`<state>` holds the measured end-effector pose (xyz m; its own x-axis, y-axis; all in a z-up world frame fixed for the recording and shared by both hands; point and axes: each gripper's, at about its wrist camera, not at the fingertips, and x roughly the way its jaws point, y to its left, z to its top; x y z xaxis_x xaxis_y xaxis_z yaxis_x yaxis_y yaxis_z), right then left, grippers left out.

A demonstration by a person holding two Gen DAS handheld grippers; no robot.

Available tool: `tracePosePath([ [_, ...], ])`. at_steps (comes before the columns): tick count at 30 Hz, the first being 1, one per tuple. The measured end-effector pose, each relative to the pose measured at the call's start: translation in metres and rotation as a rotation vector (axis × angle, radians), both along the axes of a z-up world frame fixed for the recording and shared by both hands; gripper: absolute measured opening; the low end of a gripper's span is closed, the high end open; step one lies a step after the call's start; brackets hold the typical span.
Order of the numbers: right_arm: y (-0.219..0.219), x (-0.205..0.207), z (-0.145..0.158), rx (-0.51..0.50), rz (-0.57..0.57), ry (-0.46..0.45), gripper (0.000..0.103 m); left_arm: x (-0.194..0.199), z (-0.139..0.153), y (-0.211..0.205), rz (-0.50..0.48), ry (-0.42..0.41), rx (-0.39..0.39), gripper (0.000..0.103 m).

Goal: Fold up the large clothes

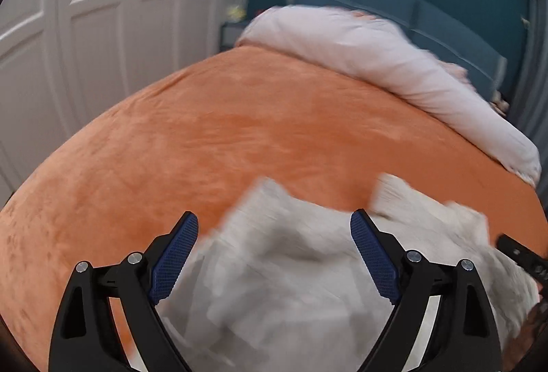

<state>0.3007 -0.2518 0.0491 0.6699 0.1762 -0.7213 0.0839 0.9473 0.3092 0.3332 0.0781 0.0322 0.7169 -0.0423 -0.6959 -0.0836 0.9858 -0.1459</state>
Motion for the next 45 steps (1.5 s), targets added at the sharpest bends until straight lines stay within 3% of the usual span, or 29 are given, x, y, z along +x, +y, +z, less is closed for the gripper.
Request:
tracePosePath([
  [4, 0.04, 0.045, -0.007, 0.009, 0.103, 0.056, 0.029, 0.021, -0.035, 0.015, 0.03, 0.13, -0.045, 0.088],
  [6, 0.068, 0.061, -0.014, -0.058, 0.162, 0.068, 0.05, 0.017, -0.048, 0.012, 0.031, 0.127, -0.015, 0.089],
  [8, 0.098, 0.081, -0.031, -0.146, 0.23, 0.118, 0.054, 0.011, -0.061, 0.008, 0.036, 0.116, 0.011, 0.089],
  [10, 0.114, 0.093, -0.047, -0.223, 0.258, 0.164, 0.03, 0.011, -0.067, 0.015, 0.049, 0.118, -0.012, 0.093],
  [11, 0.114, 0.096, -0.048, -0.239, 0.253, 0.158, 0.01, 0.012, -0.068, 0.018, 0.055, 0.126, -0.028, 0.095],
  [12, 0.107, 0.097, -0.043, -0.214, 0.229, 0.137, 0.006, 0.013, -0.07, 0.02, 0.056, 0.132, -0.043, 0.096],
  [14, 0.083, 0.096, -0.043, -0.07, 0.166, 0.108, 0.006, 0.011, -0.073, 0.023, 0.057, 0.129, -0.068, 0.097],
  [16, 0.075, 0.102, -0.07, -0.013, 0.136, 0.163, 0.007, 0.01, -0.075, 0.021, 0.06, 0.122, -0.07, 0.098],
  [19, 0.059, 0.102, -0.062, 0.085, 0.085, 0.104, 0.01, 0.009, -0.075, 0.017, 0.068, 0.121, -0.038, 0.098],
  [21, 0.024, 0.082, -0.038, 0.101, -0.128, -0.004, 0.015, 0.01, -0.077, 0.017, 0.067, 0.12, -0.032, 0.098],
  [23, -0.012, 0.062, -0.028, 0.169, -0.246, -0.053, 0.015, 0.012, -0.078, 0.018, 0.066, 0.12, -0.033, 0.098],
  [26, -0.049, 0.041, -0.029, 0.205, -0.227, -0.002, 0.015, 0.012, -0.077, 0.018, 0.066, 0.121, -0.028, 0.098],
  [28, -0.061, 0.032, -0.034, 0.159, -0.227, 0.047, 0.025, 0.011, -0.076, 0.017, 0.067, 0.121, -0.024, 0.097],
  [31, -0.078, 0.028, -0.045, 0.175, -0.24, 0.103, 0.028, 0.005, -0.049, 0.008, 0.034, 0.077, 0.004, 0.091],
  [33, -0.078, 0.041, -0.057, 0.175, -0.21, 0.187, 0.03, -0.004, -0.016, -0.005, -0.008, -0.011, -0.057, 0.091],
  [34, -0.074, 0.053, -0.063, 0.152, -0.19, 0.229, 0.028, -0.004, -0.008, -0.011, -0.029, -0.027, -0.075, 0.091],
  [35, -0.065, 0.062, -0.061, 0.094, -0.159, 0.246, 0.011, -0.002, 0.003, -0.025, -0.077, -0.034, -0.097, 0.091],
  [37, -0.052, 0.066, -0.048, 0.01, -0.119, 0.204, 0.005, 0.005, 0.01, -0.051, -0.162, -0.015, -0.109, 0.091],
  [38, -0.043, 0.065, -0.033, -0.022, -0.107, 0.138, 0.004, 0.01, 0.008, -0.068, -0.204, -0.003, -0.095, 0.091],
  [41, -0.045, 0.074, -0.029, 0.005, -0.114, 0.044, 0.0, 0.019, -0.018, -0.104, -0.264, 0.043, 0.013, 0.091],
  [43, -0.049, 0.093, -0.061, 0.004, -0.106, 0.171, 0.0, 0.024, -0.041, -0.113, -0.256, 0.092, 0.064, 0.091],
  [44, -0.054, 0.099, -0.081, 0.056, -0.116, 0.252, 0.0, 0.028, -0.056, -0.115, -0.25, 0.12, 0.083, 0.093],
  [45, -0.058, 0.095, -0.08, 0.092, -0.133, 0.231, 0.0, 0.03, -0.063, -0.115, -0.245, 0.126, 0.083, 0.094],
])
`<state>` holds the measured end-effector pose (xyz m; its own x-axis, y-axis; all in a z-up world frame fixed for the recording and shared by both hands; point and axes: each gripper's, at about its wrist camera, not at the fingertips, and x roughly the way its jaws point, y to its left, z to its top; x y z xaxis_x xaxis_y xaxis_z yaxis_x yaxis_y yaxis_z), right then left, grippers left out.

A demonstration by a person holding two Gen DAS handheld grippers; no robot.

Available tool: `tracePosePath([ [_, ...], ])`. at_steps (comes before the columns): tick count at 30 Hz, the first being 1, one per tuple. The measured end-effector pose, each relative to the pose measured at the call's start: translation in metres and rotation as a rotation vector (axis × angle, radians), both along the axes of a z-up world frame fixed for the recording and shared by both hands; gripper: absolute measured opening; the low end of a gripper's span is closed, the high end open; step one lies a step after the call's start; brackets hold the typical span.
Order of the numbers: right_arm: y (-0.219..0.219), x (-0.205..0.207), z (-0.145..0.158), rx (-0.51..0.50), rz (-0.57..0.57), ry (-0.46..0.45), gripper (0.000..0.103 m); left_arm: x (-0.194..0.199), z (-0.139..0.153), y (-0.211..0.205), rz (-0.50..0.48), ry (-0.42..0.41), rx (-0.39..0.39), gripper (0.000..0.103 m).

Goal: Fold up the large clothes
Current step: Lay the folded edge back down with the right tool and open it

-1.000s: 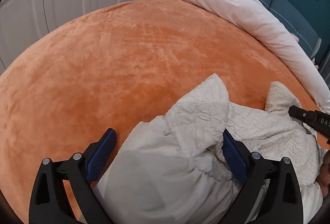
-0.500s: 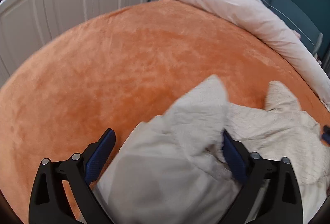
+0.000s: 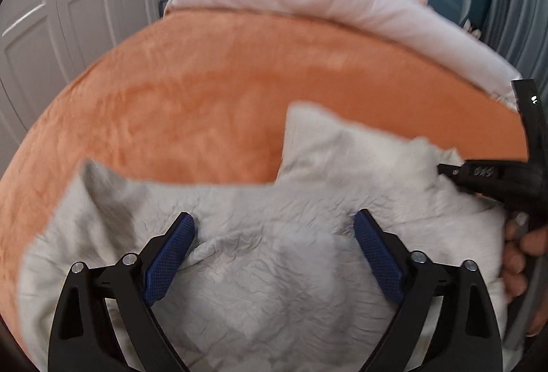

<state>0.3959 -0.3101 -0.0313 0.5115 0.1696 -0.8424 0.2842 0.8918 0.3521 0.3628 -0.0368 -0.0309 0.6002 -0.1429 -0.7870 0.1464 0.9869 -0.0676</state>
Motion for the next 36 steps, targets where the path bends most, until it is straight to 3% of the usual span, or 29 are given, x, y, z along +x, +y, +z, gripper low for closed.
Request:
tracePosePath([
  [3, -0.005, -0.03, 0.039, -0.039, -0.035, -0.179, 0.001, 0.0, -0.006, 0.002, 0.007, -0.014, -0.01, 0.095],
  [5, -0.006, -0.058, 0.053, -0.164, -0.042, -0.233, 0.002, -0.002, -0.01, 0.002, 0.007, -0.025, -0.004, 0.095],
  [7, -0.012, -0.073, 0.038, -0.206, -0.061, -0.178, 0.011, -0.005, -0.008, 0.0, 0.008, -0.033, -0.004, 0.095],
  [8, -0.02, -0.078, 0.015, -0.152, -0.058, -0.1, 0.007, -0.006, -0.009, 0.0, 0.0, -0.037, -0.007, 0.095],
  [9, -0.026, -0.085, 0.001, -0.084, -0.069, -0.089, 0.006, -0.008, -0.007, -0.002, -0.01, -0.039, -0.008, 0.095],
  [10, -0.026, -0.089, 0.001, -0.067, -0.078, -0.109, 0.006, -0.011, -0.005, -0.005, -0.017, -0.045, -0.001, 0.095],
  [14, -0.006, -0.101, 0.001, -0.166, -0.054, -0.088, 0.006, -0.024, -0.002, -0.008, -0.023, -0.053, 0.024, 0.095],
  [18, 0.002, -0.117, -0.001, -0.151, -0.044, -0.095, 0.006, -0.036, -0.002, -0.009, -0.037, -0.065, 0.038, 0.094],
  [22, -0.016, -0.127, 0.034, -0.187, -0.034, -0.106, 0.013, -0.038, 0.009, -0.006, -0.021, -0.063, 0.058, 0.093],
  [25, 0.007, -0.116, 0.067, -0.178, 0.089, -0.172, 0.015, -0.042, 0.033, 0.005, -0.004, -0.088, -0.021, 0.093],
  [26, 0.014, -0.109, 0.068, -0.181, 0.128, -0.159, 0.021, -0.039, 0.043, 0.008, 0.004, -0.102, -0.051, 0.093],
  [29, 0.038, -0.077, 0.058, -0.195, 0.217, -0.107, 0.022, -0.018, 0.055, 0.011, 0.036, -0.096, -0.103, 0.093],
  [31, 0.046, -0.057, 0.035, -0.196, 0.23, -0.035, 0.022, -0.006, 0.05, 0.009, 0.047, -0.079, -0.097, 0.093],
  [32, 0.049, -0.05, 0.022, -0.206, 0.226, -0.013, 0.022, 0.003, 0.04, 0.004, 0.047, -0.057, -0.055, 0.093],
  [34, 0.048, -0.046, 0.013, -0.225, 0.211, -0.025, 0.022, 0.012, 0.017, 0.001, 0.039, -0.005, 0.017, 0.091],
  [36, 0.036, -0.045, 0.009, -0.175, 0.145, -0.046, 0.019, 0.014, -0.001, 0.001, 0.035, 0.025, 0.021, 0.091],
])
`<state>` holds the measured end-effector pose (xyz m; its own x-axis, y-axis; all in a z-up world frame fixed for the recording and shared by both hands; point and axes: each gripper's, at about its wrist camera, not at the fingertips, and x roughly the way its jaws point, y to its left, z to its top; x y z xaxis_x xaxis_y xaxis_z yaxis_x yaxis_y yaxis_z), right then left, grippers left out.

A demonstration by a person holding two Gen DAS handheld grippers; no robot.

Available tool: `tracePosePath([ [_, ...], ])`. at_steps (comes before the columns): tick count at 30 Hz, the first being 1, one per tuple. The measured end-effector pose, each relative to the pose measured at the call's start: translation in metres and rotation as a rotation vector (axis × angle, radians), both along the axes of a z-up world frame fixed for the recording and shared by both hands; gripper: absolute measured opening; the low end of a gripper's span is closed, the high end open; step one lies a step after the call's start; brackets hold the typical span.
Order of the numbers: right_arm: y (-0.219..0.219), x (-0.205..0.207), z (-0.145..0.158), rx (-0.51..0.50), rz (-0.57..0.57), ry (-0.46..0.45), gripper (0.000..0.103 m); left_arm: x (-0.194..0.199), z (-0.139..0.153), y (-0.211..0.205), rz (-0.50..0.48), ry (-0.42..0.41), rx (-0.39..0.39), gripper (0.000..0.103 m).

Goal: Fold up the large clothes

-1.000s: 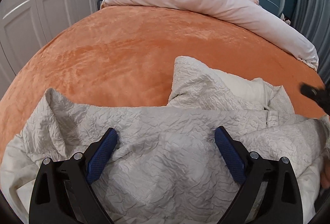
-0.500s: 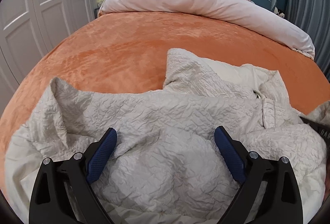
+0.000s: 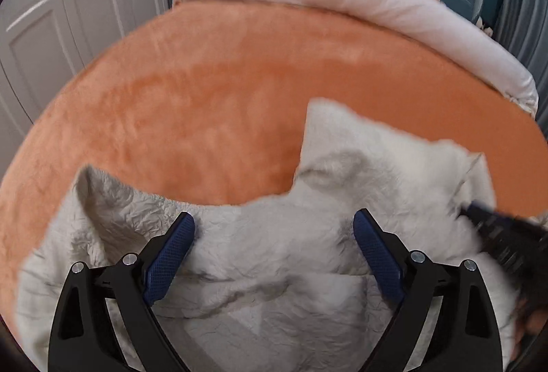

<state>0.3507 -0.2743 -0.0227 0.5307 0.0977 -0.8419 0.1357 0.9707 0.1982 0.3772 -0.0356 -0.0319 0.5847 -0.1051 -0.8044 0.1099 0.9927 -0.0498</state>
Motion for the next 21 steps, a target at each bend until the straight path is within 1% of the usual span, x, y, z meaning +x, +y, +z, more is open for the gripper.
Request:
tracePosePath([
  [1, -0.006, -0.002, 0.001, 0.019, -0.028, -0.011, 0.018, -0.001, -0.001, 0.001, 0.008, -0.015, -0.007, 0.091],
  [2, -0.011, -0.006, 0.005, 0.035, -0.054, -0.032, 0.018, -0.003, -0.001, -0.001, 0.009, -0.021, 0.004, 0.091],
  [3, -0.012, -0.011, 0.012, 0.045, -0.074, -0.062, 0.023, -0.005, -0.001, -0.002, 0.008, -0.029, 0.015, 0.091],
  [4, -0.013, -0.018, 0.022, 0.058, -0.078, -0.102, 0.023, -0.006, -0.002, -0.002, 0.007, -0.036, 0.02, 0.092],
  [5, -0.007, -0.023, 0.029, 0.075, -0.053, -0.125, 0.023, -0.008, -0.002, -0.002, 0.008, -0.042, 0.021, 0.092],
  [6, 0.001, -0.024, 0.032, 0.079, -0.014, -0.127, 0.023, -0.009, -0.002, -0.002, 0.01, -0.043, 0.02, 0.092],
  [7, 0.011, -0.021, 0.031, 0.059, 0.025, -0.109, 0.023, -0.009, -0.003, -0.002, 0.008, -0.04, 0.022, 0.092],
  [8, 0.025, -0.015, 0.021, -0.006, 0.062, -0.059, 0.022, -0.01, -0.003, -0.003, 0.01, -0.04, 0.027, 0.092],
  [9, 0.03, -0.01, 0.013, -0.043, 0.072, -0.029, 0.021, -0.013, -0.002, -0.004, 0.011, -0.04, 0.031, 0.092],
  [10, 0.029, -0.008, 0.012, -0.037, 0.069, -0.024, 0.02, -0.015, -0.001, -0.004, 0.012, -0.038, 0.034, 0.092],
  [12, 0.016, -0.013, 0.022, 0.032, 0.008, -0.031, 0.02, -0.013, 0.003, 0.0, 0.013, -0.035, 0.024, 0.092],
  [13, 0.01, -0.022, 0.03, 0.053, -0.019, -0.051, 0.021, -0.015, 0.008, 0.004, 0.022, -0.041, 0.017, 0.092],
  [14, 0.006, -0.039, 0.043, 0.085, -0.039, -0.094, 0.023, -0.022, 0.017, 0.012, 0.039, -0.059, 0.0, 0.092],
  [15, 0.003, -0.054, 0.054, 0.099, -0.043, -0.125, 0.023, -0.031, 0.025, 0.021, 0.046, -0.076, -0.028, 0.092],
  [17, 0.005, -0.092, 0.073, 0.107, -0.041, -0.175, 0.023, -0.059, 0.044, 0.043, 0.063, -0.106, -0.09, 0.092],
  [18, 0.011, -0.109, 0.078, 0.108, -0.035, -0.189, 0.023, -0.07, 0.051, 0.051, 0.071, -0.116, -0.103, 0.093],
  [19, 0.015, -0.127, 0.082, 0.106, -0.028, -0.202, 0.023, -0.083, 0.057, 0.058, 0.08, -0.128, -0.109, 0.093],
  [21, 0.026, -0.166, 0.087, 0.093, -0.016, -0.223, 0.023, -0.116, 0.069, 0.072, 0.122, -0.148, -0.046, 0.093],
])
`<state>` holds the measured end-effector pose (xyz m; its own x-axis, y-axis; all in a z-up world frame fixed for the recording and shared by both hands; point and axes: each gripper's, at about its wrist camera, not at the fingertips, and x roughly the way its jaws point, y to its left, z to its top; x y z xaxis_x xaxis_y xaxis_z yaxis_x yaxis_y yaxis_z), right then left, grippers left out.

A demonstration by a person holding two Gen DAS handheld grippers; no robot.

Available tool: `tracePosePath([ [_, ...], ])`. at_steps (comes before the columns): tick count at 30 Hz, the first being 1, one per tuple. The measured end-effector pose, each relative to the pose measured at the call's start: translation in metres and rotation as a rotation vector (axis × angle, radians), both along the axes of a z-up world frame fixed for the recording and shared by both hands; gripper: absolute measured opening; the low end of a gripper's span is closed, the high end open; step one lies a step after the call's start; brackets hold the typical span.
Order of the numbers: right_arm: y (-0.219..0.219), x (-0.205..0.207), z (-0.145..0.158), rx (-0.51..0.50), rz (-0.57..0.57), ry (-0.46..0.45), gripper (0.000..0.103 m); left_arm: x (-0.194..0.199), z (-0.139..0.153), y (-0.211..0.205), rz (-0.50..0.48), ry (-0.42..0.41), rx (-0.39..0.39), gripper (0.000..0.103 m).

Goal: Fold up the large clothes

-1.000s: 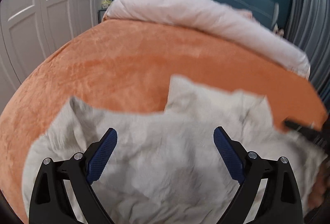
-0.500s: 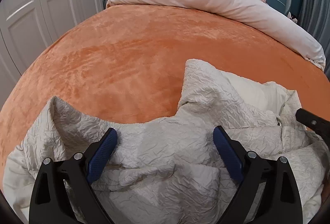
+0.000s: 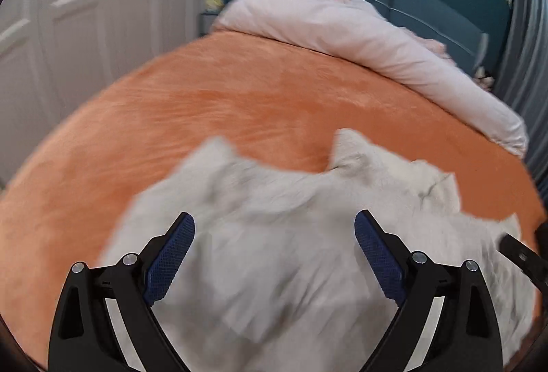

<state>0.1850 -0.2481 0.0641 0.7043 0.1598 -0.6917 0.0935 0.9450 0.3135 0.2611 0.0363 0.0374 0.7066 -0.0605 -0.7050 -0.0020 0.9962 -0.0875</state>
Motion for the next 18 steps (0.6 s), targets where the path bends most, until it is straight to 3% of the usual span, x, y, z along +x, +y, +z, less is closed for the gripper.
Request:
tracePosePath([
  [3, 0.02, -0.044, -0.002, -0.002, 0.0, -0.003, 0.024, -0.036, 0.012, 0.014, 0.038, -0.008, 0.078, 0.093],
  [8, 0.052, -0.087, -0.012, 0.031, 0.009, 0.038, 0.025, -0.079, 0.022, 0.031, 0.063, 0.041, 0.107, 0.093],
  [18, 0.083, -0.142, -0.026, -0.081, 0.055, 0.125, 0.027, -0.153, 0.036, 0.042, 0.066, 0.084, 0.047, 0.092],
])
